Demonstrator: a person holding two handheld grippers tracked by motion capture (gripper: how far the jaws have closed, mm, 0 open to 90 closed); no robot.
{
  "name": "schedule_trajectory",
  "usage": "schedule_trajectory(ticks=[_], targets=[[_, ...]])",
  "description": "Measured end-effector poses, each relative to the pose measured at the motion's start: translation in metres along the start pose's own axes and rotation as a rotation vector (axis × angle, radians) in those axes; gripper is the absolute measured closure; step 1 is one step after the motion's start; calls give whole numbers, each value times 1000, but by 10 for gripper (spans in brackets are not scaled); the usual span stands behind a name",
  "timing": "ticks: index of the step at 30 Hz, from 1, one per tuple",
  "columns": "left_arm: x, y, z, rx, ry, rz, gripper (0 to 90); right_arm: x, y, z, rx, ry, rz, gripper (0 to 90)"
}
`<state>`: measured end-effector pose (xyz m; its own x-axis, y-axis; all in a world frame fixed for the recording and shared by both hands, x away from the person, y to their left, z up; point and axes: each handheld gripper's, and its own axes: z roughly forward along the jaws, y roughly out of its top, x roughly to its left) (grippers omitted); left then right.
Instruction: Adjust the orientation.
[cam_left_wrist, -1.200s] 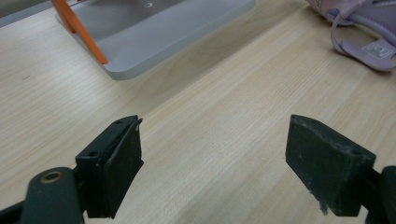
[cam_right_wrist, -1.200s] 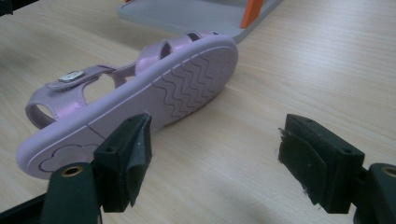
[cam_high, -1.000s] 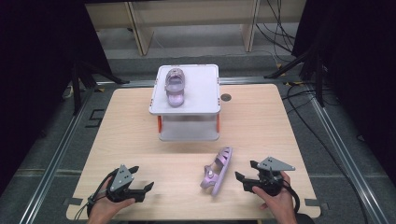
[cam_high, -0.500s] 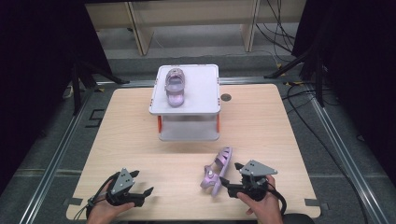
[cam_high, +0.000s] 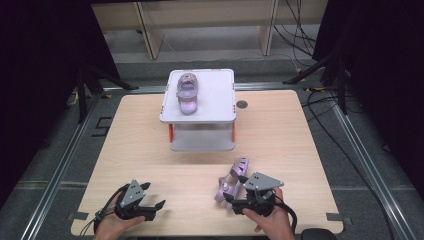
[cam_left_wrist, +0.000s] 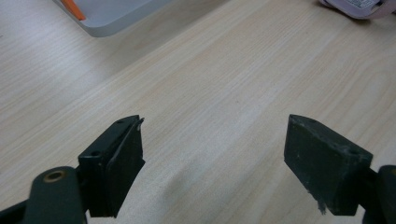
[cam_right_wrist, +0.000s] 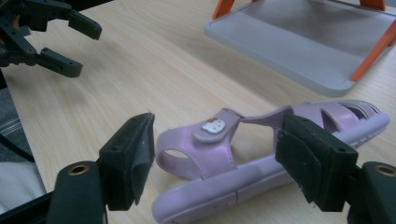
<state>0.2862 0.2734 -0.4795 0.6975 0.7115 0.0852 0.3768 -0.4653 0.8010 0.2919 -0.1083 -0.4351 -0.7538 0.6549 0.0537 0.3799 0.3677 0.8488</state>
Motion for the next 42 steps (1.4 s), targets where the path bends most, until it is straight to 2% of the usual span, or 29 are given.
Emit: schedule_trajectory(ticks=[2,4,7,8,11,12,13,17,21,22,23,25,26,28,30,31,32,35,37,39,40,42], targets=[[2,1,0,16,7,30,196,1,2,2,3,9,8,289],[2,1,0,10,15,35,196,2,5,4,2,11,4,300],[0,1,-1,1,3,6,197,3,8,10,15,20,-3,308],[2,1,-1,8,8,29,198,3,9,13,21,22,-8,315],[2,1,-1,-8,20,20,198,3,12,20,35,21,-14,340],[4,1,-2,13,14,41,198,1,12,23,39,17,-32,349],[3,1,-2,-7,8,10,198,1,12,24,48,21,-17,359],[4,1,-4,5,13,34,198,2,11,27,74,29,-12,405],[1,1,-4,-11,5,10,198,5,7,29,97,49,-26,451],[1,1,-4,-11,3,10,198,5,7,29,102,41,-34,475],[3,1,-5,3,10,35,198,5,6,28,114,38,-47,494],[3,1,-5,-4,3,26,198,3,3,26,108,39,-49,498],[4,1,-6,4,8,40,198,2,2,24,112,42,-47,499],[4,1,-6,1,14,41,198,-1,0,18,108,44,-40,500],[4,1,-6,-6,15,34,198,-3,-2,11,106,39,-22,501],[3,1,-6,-11,9,13,198,-4,-3,7,108,40,-10,503],[3,1,-6,-10,12,26,198,-6,-5,4,104,35,-5,503],[3,1,-6,-4,5,17,198,-10,-9,-4,109,37,20,505],[3,1,-6,-6,18,36,198,-11,-11,-8,112,37,37,506],[4,1,-6,8,8,44,198,-12,-13,-10,111,37,48,507],[4,1,-6,8,6,42,198,-14,-13,-12,110,29,35,509],[3,1,-6,-5,15,34,198,-13,-14,-13,108,30,50,517]])
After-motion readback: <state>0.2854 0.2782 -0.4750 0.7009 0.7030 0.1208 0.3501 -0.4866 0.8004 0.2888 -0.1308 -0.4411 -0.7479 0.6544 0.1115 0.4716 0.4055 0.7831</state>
